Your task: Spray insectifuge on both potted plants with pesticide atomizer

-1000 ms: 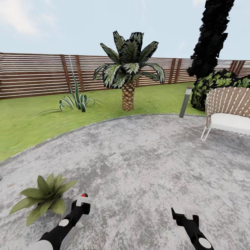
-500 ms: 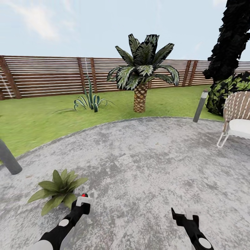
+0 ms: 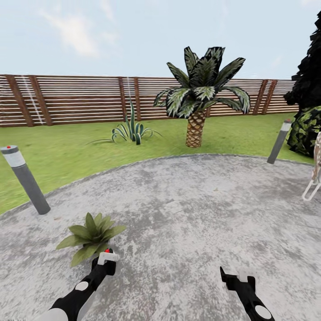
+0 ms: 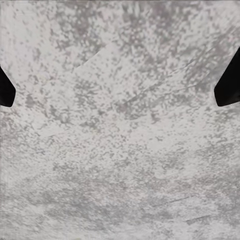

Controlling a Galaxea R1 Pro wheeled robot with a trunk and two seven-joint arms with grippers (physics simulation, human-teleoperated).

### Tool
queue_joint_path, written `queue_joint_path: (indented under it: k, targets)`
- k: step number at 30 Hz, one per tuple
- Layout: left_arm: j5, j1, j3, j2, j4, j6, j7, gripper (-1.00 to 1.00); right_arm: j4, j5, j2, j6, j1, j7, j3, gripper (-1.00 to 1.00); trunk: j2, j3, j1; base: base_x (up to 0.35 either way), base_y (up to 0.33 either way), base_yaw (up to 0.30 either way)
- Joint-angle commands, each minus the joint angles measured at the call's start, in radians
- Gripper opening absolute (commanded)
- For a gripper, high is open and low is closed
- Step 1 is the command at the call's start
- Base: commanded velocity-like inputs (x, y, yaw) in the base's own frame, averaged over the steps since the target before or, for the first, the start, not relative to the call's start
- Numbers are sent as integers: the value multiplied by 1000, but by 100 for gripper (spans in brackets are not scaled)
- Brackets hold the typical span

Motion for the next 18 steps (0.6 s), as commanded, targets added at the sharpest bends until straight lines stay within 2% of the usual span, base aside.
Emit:
queue_joint_path:
  k: [1, 18]
  targets:
    - [-4, -1, -3, 0, 1, -4, 1, -100, -1, -1, 0, -3, 0, 3, -1, 100, 0, 0, 0, 0, 0, 187]
    - [-4, -1, -3, 0, 1, -4, 1, -100, -2, -1, 0, -4, 0, 3, -1, 100, 0, 1, 0, 0, 0, 20]
